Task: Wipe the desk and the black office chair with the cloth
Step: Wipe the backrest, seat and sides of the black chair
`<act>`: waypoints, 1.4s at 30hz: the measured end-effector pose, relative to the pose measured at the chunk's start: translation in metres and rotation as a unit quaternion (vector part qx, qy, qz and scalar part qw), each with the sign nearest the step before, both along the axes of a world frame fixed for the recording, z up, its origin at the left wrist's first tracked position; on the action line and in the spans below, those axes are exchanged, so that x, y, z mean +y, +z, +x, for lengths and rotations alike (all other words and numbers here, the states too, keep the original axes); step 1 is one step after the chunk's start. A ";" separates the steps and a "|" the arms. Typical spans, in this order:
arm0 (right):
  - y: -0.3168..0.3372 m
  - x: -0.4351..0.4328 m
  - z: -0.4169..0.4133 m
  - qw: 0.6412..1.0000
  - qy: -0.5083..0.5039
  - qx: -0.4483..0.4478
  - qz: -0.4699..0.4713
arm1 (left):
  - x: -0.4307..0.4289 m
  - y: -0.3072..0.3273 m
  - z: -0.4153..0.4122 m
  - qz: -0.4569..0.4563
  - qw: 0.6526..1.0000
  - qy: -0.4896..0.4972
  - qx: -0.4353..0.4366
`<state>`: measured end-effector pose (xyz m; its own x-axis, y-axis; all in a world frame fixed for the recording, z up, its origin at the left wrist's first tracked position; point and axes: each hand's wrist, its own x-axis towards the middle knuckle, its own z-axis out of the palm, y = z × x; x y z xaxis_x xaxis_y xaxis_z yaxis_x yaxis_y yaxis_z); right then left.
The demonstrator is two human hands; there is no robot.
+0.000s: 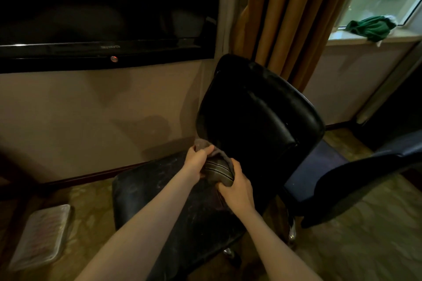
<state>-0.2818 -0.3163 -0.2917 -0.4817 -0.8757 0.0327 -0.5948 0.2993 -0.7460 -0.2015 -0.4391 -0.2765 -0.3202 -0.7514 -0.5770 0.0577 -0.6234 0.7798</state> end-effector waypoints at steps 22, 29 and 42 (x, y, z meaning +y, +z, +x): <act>-0.073 -0.006 0.031 0.982 -0.121 0.106 0.098 | -0.021 -0.046 0.027 -0.215 0.903 -0.343 -0.145; -0.057 -0.006 -0.045 0.882 -0.187 0.432 0.018 | -0.016 -0.034 -0.042 -0.401 0.854 -0.310 -0.117; -0.119 -0.016 -0.121 0.755 -0.174 0.584 -0.243 | -0.004 -0.105 -0.094 -0.551 0.820 -0.143 0.058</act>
<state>-0.4030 -0.3326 -0.4109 -0.0735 -0.4508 0.8896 -0.8798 0.4493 0.1550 -0.2954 -0.4433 -0.3812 -0.5787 -0.6805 0.4494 0.1459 0.4558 0.8781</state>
